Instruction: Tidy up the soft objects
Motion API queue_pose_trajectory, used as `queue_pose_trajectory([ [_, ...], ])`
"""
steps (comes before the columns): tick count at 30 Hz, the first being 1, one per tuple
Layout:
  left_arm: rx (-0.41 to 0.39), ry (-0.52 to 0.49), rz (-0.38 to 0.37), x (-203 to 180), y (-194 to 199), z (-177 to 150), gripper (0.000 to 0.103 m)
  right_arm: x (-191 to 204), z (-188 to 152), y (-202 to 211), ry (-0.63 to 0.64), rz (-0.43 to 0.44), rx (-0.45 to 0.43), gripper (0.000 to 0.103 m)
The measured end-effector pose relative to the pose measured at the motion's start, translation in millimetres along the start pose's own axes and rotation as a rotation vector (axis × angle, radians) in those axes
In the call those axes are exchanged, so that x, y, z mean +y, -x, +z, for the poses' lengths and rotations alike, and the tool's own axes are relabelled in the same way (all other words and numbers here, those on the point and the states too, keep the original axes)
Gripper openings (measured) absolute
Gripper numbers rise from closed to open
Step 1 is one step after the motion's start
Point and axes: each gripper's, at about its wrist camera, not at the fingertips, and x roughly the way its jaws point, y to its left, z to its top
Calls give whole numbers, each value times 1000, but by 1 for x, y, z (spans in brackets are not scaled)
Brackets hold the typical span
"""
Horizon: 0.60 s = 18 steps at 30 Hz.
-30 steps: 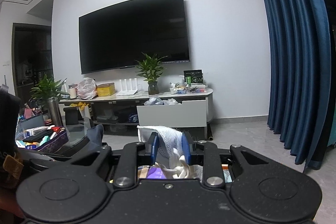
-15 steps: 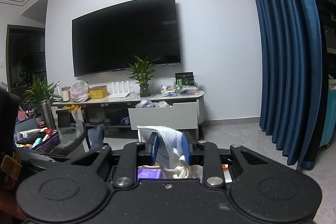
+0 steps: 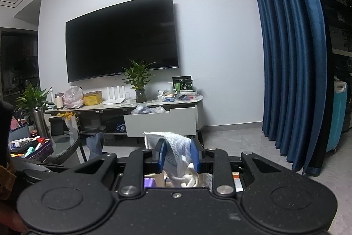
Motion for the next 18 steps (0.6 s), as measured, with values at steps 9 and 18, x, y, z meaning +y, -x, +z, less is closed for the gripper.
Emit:
queue_pose_trajectory([
  [9, 27, -20, -44, -10, -15, -1, 39, -17, -3, -8, -15, -42, 21, 31],
  [18, 50, -48, -82, -23, -28, -2, 39, -35, -7, -9, -32, -80, 23, 31],
])
